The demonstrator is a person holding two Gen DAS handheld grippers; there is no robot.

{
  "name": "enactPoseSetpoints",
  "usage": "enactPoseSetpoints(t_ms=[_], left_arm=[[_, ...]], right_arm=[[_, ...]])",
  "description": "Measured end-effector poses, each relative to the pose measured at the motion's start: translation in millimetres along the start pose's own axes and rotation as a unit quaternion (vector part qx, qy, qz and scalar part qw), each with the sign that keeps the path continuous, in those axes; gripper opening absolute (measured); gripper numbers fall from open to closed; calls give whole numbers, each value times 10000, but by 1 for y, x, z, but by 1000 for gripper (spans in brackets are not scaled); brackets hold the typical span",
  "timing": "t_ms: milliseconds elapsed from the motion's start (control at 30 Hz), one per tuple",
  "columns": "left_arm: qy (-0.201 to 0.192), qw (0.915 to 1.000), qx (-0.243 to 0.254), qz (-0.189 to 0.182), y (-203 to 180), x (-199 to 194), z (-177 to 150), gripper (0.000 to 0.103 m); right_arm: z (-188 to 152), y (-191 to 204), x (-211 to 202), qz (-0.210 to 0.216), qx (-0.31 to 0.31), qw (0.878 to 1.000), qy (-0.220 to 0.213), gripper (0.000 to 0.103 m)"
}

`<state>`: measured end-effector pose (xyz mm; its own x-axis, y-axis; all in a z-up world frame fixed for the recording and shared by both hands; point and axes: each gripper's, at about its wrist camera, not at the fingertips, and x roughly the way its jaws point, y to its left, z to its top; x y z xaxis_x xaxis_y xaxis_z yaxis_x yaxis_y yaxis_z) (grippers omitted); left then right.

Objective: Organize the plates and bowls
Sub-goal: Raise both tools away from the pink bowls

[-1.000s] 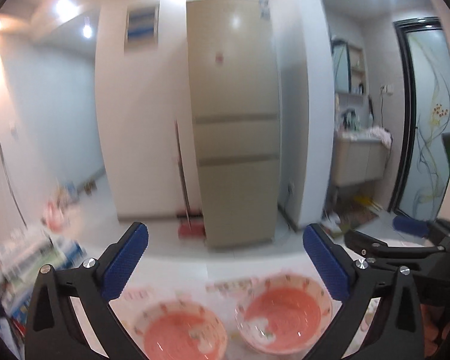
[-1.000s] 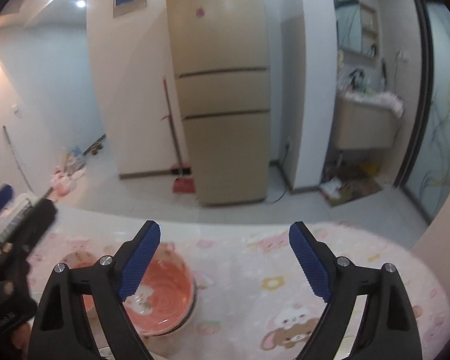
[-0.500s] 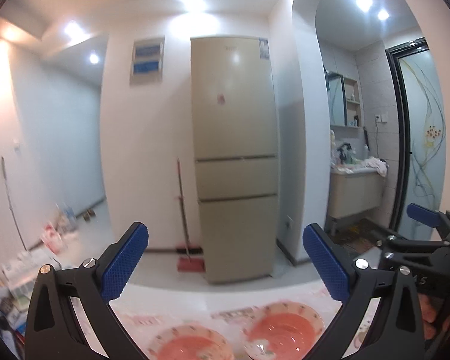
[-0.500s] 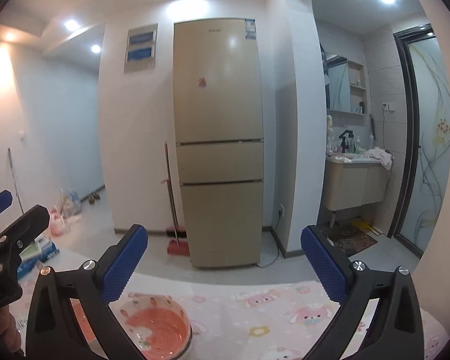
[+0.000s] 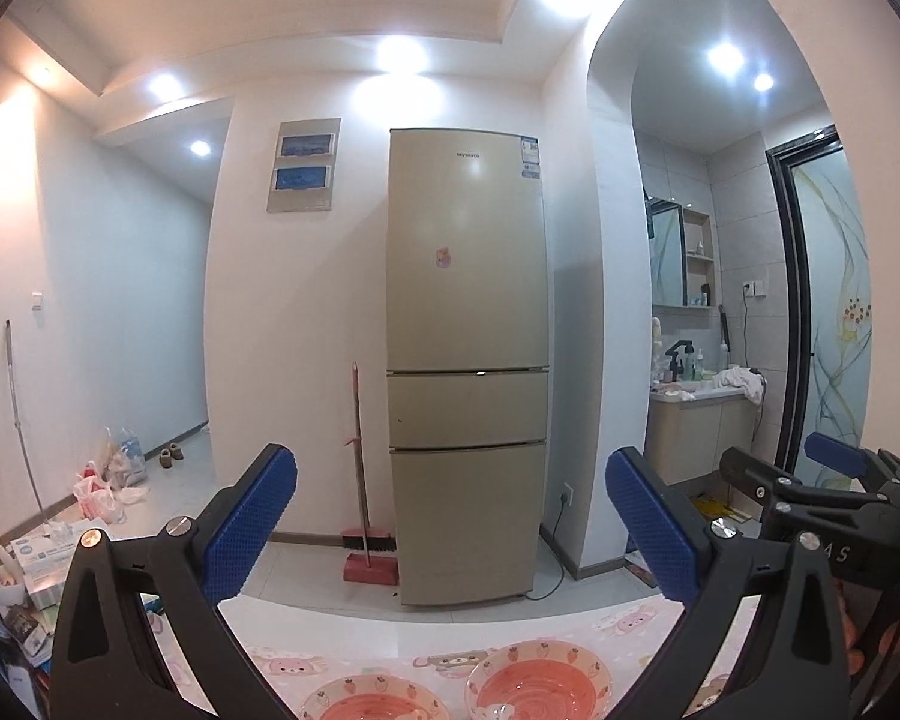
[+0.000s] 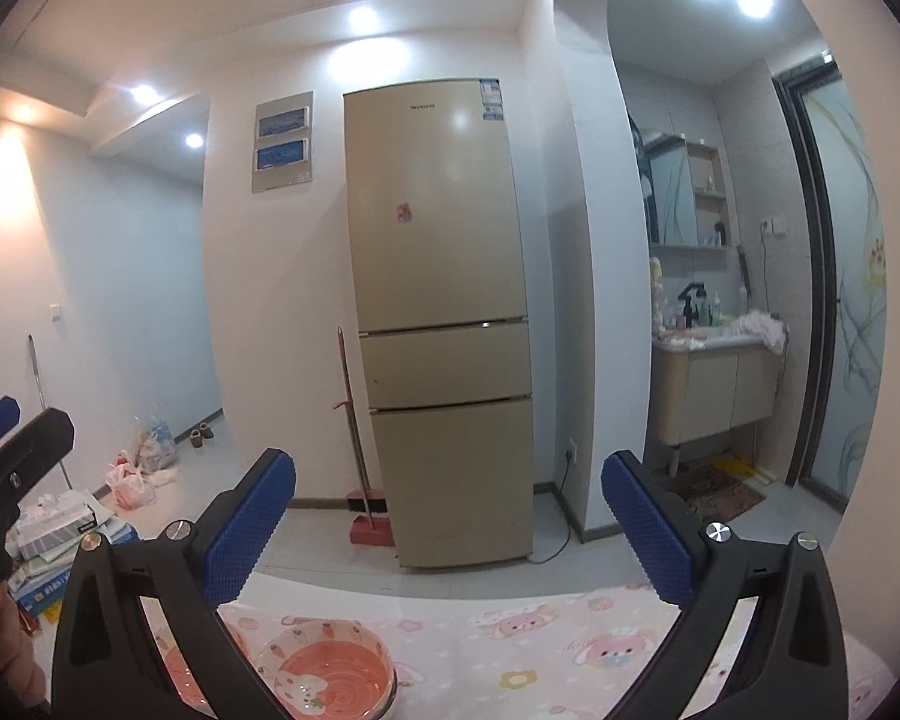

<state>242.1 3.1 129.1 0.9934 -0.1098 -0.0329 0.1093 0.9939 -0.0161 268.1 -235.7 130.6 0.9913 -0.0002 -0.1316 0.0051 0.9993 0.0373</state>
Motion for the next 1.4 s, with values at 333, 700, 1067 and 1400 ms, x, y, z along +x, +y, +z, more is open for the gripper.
enactPoseSetpoints(t_ms=[333, 700, 1067, 1400], left_arm=[[-394, 9974, -459, 383, 21, -23, 22, 103], [72, 9945, 242, 1015, 44, -17, 44, 103], [137, 9937, -21, 1108, 83, -26, 37, 103], [808, 9900, -1104, 348, 125, -4, -7, 103]], right_arm=[[17, 23, -25, -942, -417, 9933, -523, 103], [45, 49, -29, -7, -161, 9998, -65, 103], [42, 80, 9, 939, 1024, 9871, 790, 103], [-17, 122, 63, 1539, 597, 9741, 1546, 103]])
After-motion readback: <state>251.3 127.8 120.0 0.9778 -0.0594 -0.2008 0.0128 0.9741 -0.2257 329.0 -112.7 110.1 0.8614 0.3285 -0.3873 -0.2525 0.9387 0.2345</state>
